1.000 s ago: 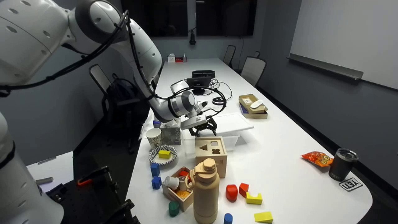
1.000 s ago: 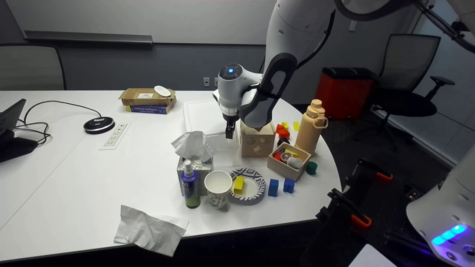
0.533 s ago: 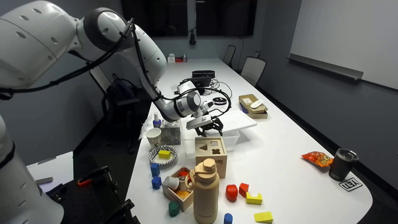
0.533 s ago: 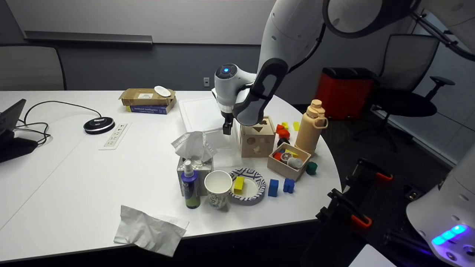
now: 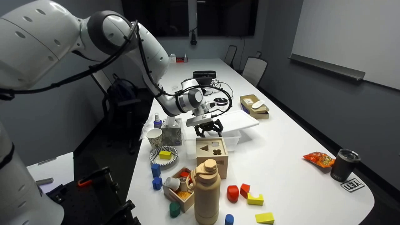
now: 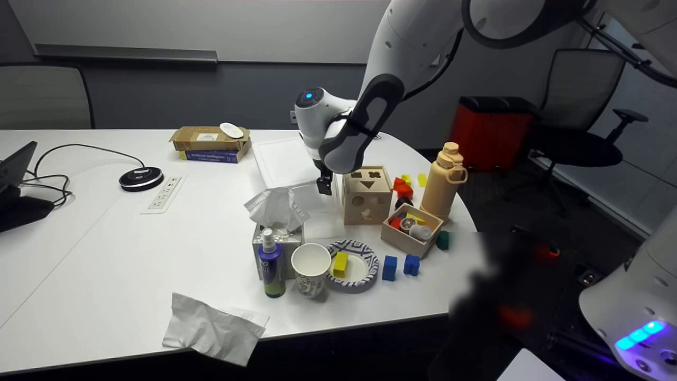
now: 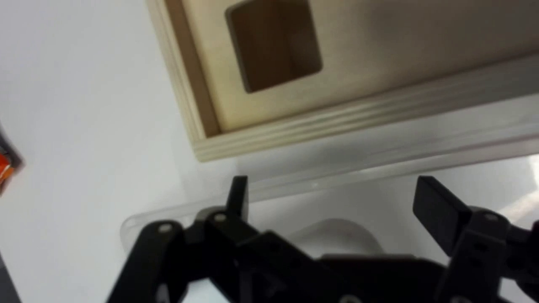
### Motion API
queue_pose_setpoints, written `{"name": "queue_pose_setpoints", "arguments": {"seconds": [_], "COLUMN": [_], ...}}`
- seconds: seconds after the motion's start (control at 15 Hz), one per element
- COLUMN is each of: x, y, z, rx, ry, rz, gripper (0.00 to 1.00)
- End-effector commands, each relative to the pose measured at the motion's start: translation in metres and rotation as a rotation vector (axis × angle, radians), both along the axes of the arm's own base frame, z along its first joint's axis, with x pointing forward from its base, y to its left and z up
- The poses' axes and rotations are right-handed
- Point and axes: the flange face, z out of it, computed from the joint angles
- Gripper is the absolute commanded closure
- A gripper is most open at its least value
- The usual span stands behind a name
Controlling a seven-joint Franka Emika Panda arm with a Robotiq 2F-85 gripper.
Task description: Remove the lid from the bowl
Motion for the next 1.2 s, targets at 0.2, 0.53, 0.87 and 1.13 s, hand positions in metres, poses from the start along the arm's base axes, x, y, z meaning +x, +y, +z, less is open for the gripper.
{"name": "queue_pose_setpoints", "arguments": {"seconds": [0.2,0.53,0.87,1.13], "x": [-0.014,-0.012,-0.014,-0.017], "y": [0.014,0.013,0.003,-0.003], "z": [0.064,0.152,0.207,0.223], "rx": [0.095,0.173,0.177,0.163], "ry": [0.262,0.298,0.256,0.249], "rz": [-0.040,-0.059,-0.099,-0.103], "gripper": [0.00,0.00,0.00,0.00]}}
